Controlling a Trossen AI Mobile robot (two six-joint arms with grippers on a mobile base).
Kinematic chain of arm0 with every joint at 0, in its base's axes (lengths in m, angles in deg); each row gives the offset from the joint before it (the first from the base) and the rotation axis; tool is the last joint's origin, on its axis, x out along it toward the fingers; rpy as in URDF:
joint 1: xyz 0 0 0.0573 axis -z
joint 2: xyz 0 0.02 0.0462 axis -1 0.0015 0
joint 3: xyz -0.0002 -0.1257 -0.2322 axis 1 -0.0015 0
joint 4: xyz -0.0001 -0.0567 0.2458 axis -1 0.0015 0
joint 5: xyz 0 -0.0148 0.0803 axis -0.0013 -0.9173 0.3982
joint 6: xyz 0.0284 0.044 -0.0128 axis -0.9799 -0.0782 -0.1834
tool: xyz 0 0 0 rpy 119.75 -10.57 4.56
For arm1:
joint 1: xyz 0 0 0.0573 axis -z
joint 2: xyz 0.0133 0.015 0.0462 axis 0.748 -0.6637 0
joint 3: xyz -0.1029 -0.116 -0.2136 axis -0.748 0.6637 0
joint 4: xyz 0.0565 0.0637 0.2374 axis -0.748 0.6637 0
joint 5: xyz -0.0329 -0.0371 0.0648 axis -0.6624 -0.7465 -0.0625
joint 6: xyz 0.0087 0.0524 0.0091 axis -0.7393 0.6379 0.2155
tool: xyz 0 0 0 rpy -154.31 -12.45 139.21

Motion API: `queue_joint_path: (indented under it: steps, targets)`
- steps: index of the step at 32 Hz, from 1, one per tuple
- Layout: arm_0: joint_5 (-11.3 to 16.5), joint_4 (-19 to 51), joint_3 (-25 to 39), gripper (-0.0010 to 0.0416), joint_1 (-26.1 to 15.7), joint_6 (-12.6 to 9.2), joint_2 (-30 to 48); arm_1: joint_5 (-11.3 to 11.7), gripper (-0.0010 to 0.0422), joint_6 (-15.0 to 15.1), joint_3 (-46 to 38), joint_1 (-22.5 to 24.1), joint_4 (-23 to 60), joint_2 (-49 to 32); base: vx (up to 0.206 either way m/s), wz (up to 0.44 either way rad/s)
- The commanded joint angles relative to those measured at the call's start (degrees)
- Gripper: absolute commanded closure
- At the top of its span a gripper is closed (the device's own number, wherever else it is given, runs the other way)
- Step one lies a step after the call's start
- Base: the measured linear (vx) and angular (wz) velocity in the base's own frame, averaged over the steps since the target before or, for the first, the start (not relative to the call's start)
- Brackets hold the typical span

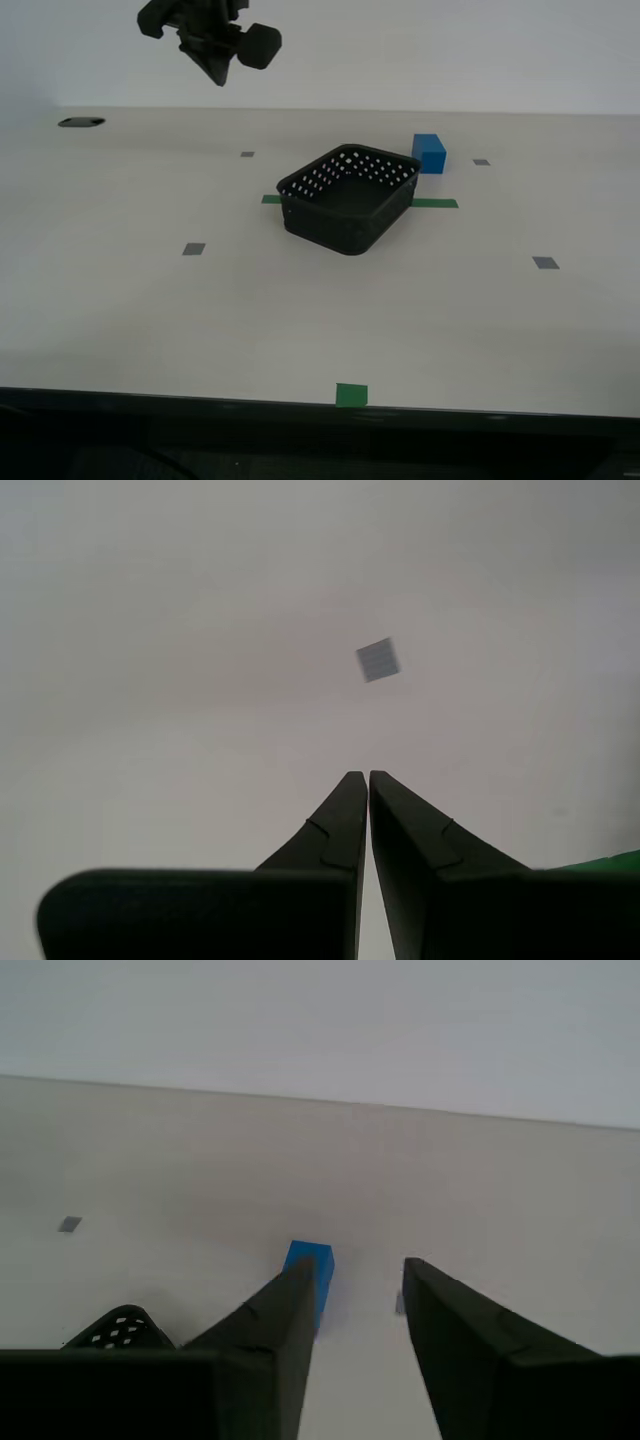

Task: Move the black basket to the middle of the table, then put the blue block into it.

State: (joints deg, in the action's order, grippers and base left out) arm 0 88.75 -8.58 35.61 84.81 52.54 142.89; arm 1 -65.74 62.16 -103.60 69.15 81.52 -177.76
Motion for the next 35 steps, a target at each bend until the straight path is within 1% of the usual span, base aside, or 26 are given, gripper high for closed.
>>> queue_joint_path:
  steps: [1, 3, 4, 5, 6, 7, 8, 9, 10, 11, 13, 17, 18, 19, 20, 21, 22, 23, 24, 25, 26, 28, 29, 32, 33, 35]
  targets:
    - [0.2, 6.4, 7.5, 0.021, -0.5, 0.0, 8.9, 0.0, 0.0412, 0.5, 0.0, -1.0, 0.5, 0.2, 0.0, 0.0]
    - [0.4, 10.2, 12.3, 0.0154, -1.0, 0.0, 14.8, 0.0, 0.0412, 0.7, 0.0, -1.2, 0.4, 0.3, 0.0, 0.0]
    - [0.5, 13.3, 15.8, 0.0115, -1.8, -0.3, 18.8, 0.0, 0.0412, 0.7, 0.0, -1.2, 0.3, 0.3, 0.0, 0.0]
    - [0.5, 14.1, 16.8, 0.0104, -2.0, -0.4, 20.1, 0.0, 0.0412, 0.7, 0.0, -1.2, 0.3, 0.3, 0.0, 0.0]
    - [0.7, 16.8, 20.2, 0.0078, -3.3, -1.0, 24.3, 0.0, 0.0412, 0.9, 0.0, -1.4, 0.2, 0.3, 0.0, 0.0]
    - [0.6, 17.5, 21.2, 0.0073, -3.8, -1.1, 25.6, 0.0, 0.0412, 0.9, 0.0, -1.4, 0.2, 0.3, 0.0, 0.0]
    - [0.6, 19.3, 24.0, 0.0065, -5.0, -1.9, 28.9, 0.0, 0.0412, 0.9, 0.0, -1.4, 0.1, 0.3, 0.0, 0.0]
    - [0.6, 19.8, 26.1, 0.0063, -5.9, -1.9, 31.4, 0.0, 0.0412, 1.0, 0.0, -1.5, 0.1, 0.3, 0.0, 0.0]
    - [0.6, 20.4, 27.2, 0.0063, -6.4, -1.9, 32.4, 0.0, 0.0412, 1.1, 0.0, -1.5, 0.1, 0.3, 0.0, 0.0]
    - [0.6, 21.0, 30.5, 0.0063, -7.6, -2.1, 36.1, -0.1, 0.0412, 1.2, 0.0, -1.5, 0.1, 0.3, 0.0, 0.0]
    - [0.5, 22.6, 35.0, 0.007, -9.2, -2.3, 40.5, -0.1, 0.0412, 1.6, 0.0, -1.6, 0.2, 0.3, 0.0, 0.0]
    - [0.5, 23.1, 40.5, 0.0083, -10.7, -3.0, 46.1, -0.3, 0.0412, 2.0, 0.1, -1.7, 0.5, 0.3, 0.0, 0.0]
    - [0.4, 24.0, 42.6, 0.0074, -10.8, -3.2, 48.7, -0.5, 0.0412, 2.0, 0.1, -1.7, 0.7, 0.3, 0.0, 0.0]
    - [0.3, 24.1, 42.8, 0.007, -10.8, -3.2, 49.0, -0.5, 0.0412, 2.0, 0.1, -1.7, 0.7, 0.3, 0.0, 0.0]
    - [-1.6, 23.9, 43.5, 0.005, -10.8, -3.1, 50.8, -0.6, 0.0412, 2.0, 0.1, -1.7, 0.7, 0.3, 0.0, 0.0]
    - [-2.4, 23.9, 43.5, 0.0045, -10.8, -3.0, 51.2, -0.7, 0.0412, 2.0, 0.1, -1.7, 0.7, 0.3, 0.0, 0.0]
    - [-3.0, 23.9, 43.6, 0.004, -10.8, -3.0, 51.5, -0.7, 0.0412, 2.0, 0.1, -1.7, 0.7, 0.3, 0.0, 0.0]
    - [-3.1, 23.4, 43.6, 0.0023, -10.8, -3.0, 52.5, -0.9, 0.0412, 2.0, 0.1, -1.7, 0.8, 0.3, 0.0, 0.0]
    - [-3.3, 23.6, 43.6, 0.0018, -10.8, -2.9, 52.7, -1.0, 0.0412, 2.1, 0.1, -1.7, 0.9, 0.3, 0.0, 0.0]
    - [-3.3, 23.3, 43.6, 0.0018, -10.8, -3.0, 53.2, -1.0, 0.0412, 2.1, 0.1, -1.7, 0.8, 0.3, 0.0, 0.0]
    - [-4.9, 23.0, 43.6, 0.0021, -10.8, -2.5, 53.4, -1.0, 0.0412, 2.2, 0.1, -1.7, 0.8, 0.3, 0.0, 0.0]
    - [-5.8, 22.1, 43.5, 0.0023, -10.8, -2.2, 53.4, -1.0, 0.0412, 2.2, 0.1, -1.7, 0.9, 0.3, 0.0, 0.0]
    - [-6.1, 19.8, 43.5, 0.0029, -10.7, -1.9, 53.4, -1.0, 0.0412, 2.2, 0.1, -1.7, 0.9, 0.3, 0.0, 0.0]
    - [-7.3, 18.9, 43.5, 0.0025, -10.6, -2.0, 54.4, -1.0, 0.0412, 2.2, 0.1, -1.7, 0.9, 0.3, 0.0, 0.0]
    - [-7.5, 18.8, 43.5, 0.0021, -10.6, -1.9, 55.6, -1.8, 0.0412, 2.4, 0.1, -1.6, 0.9, 0.3, 0.0, 0.0]
    - [-7.6, 18.9, 43.5, 0.0021, -10.6, -2.0, 56.9, -2.2, 0.0412, 2.4, 0.1, -1.7, 1.0, 0.3, 0.0, 0.0]
